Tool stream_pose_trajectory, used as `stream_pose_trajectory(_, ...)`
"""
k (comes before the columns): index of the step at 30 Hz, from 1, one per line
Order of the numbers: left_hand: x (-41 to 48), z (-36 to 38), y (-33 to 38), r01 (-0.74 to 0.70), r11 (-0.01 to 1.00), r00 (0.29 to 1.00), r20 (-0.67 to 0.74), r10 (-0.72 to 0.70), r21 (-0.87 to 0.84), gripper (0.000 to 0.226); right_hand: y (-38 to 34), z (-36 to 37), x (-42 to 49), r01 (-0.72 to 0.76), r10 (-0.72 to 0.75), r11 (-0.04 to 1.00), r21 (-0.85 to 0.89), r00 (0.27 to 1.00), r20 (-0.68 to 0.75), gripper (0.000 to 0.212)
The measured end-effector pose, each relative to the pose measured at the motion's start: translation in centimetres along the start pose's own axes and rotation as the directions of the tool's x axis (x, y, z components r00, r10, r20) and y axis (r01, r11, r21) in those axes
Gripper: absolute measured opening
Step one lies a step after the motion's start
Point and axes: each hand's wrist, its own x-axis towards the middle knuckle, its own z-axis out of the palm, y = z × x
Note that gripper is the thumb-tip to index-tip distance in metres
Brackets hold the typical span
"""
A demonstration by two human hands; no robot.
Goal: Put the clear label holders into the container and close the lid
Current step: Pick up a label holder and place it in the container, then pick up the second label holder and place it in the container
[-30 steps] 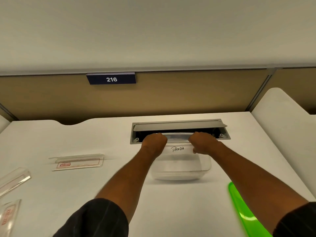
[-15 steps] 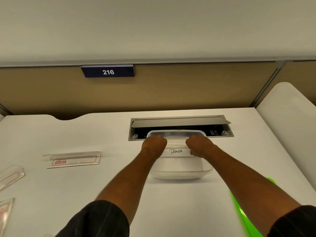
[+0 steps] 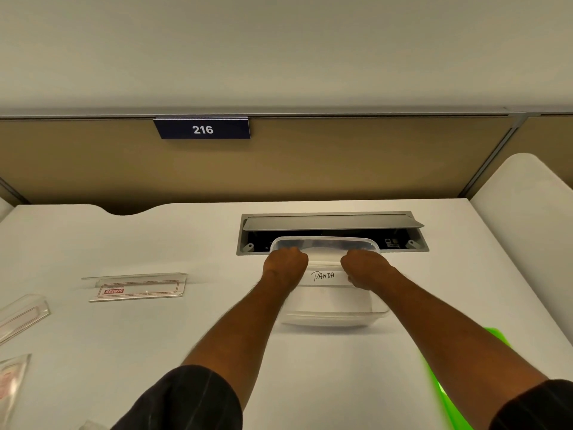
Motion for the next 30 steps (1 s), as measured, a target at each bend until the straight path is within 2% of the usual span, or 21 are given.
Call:
stream_pose_trajectory(4, -0.6, 0.0, 0.2, -0.023, 0.994, 0.998, -0.065, 0.017, -0.102, 0.026, -0.9, -0.7, -0.2, -0.004, 0.008, 0.998, 0.069, 0.999, -0.052, 0.03)
stream_pose_trajectory(9, -2.2, -1.4, -0.8, -0.101, 0.966, 0.958, -0.286, 0.03, -0.24, 0.031, -3.4, -3.3, -0.6, 0.008, 0.023, 0.992, 0.125, 0.969, -0.246, 0.035)
stream_pose_trajectory(15, -6.1, -3.6, -5.5, -0.065, 0.958, 0.897, -0.437, -0.067, -0.28, 0.028, -7.4, -7.2, -1.3, 0.078, 0.005, 0.98, 0.186, 0.913, -0.409, 0.033)
stream_pose_trajectory(21, -11.2, -4.0, -11.3, 0.053, 0.951, 0.857, -0.475, -0.199, -0.304, 0.03, -12.7, -10.8, -2.2, 0.165, 0.081, 0.906, 0.39, 0.837, -0.541, 0.035)
stream_pose_trajectory(25, -14.7, -3.8, -15.3, 0.132, 0.941, 0.836, -0.475, -0.275, -0.312, 0.029, -17.2, -12.8, -2.4, 0.254, -0.003, 0.904, 0.343, 0.807, -0.59, 0.033)
stream_pose_trajectory(30, -18.6, -2.7, -19.2, 0.209, 0.932, 0.837, -0.439, -0.326, -0.295, 0.022, -22.6, -13.5, -1.8, 0.285, -0.048, 0.905, 0.316, 0.806, -0.59, 0.039)
